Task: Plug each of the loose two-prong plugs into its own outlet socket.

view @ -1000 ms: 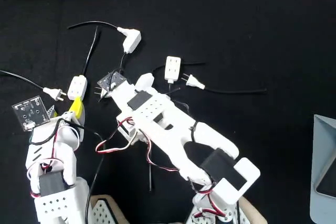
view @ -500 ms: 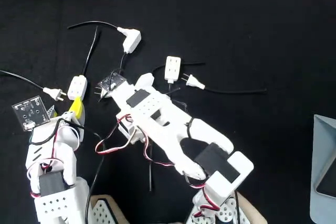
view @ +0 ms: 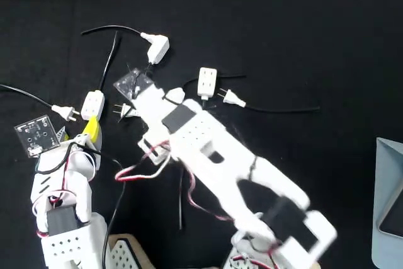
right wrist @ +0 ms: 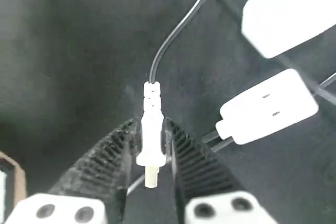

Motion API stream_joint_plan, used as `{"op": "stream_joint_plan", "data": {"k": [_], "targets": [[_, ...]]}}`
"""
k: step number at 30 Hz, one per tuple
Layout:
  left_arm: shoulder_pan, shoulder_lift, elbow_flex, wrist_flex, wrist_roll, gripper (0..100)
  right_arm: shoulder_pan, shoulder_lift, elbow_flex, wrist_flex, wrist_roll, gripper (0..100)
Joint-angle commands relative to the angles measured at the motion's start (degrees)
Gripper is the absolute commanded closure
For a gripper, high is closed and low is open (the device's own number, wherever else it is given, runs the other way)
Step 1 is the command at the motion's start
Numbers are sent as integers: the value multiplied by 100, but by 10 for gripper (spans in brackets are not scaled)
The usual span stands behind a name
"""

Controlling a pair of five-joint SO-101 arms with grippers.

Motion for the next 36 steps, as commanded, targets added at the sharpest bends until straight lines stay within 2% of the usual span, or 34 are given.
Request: {"op": "stream_joint_plan", "data": {"k": [1,6,11,20,28,32,36], "targets": [[92,-62,-66,-26,-9,750,44,-998,356,-668,-237,986],[567,-62,-145,-202,35,750,-176,-2185,1516,-1996,-273,986],[637,-62,-154,-545,44,750,-387,-3442,2396,-2558,-273,987],[1481,-62,-778,-440,9,749,-818,-4980,3222,-2576,-229,987],[2484,-53,-2220,765,-53,749,-800,-5209,3556,-2532,-229,987],[2571,-53,-2299,976,-536,749,-791,-5209,3530,-2330,-229,987],[2519,-53,-2290,976,-527,749,-677,-5218,3547,-2312,-229,987]]}}
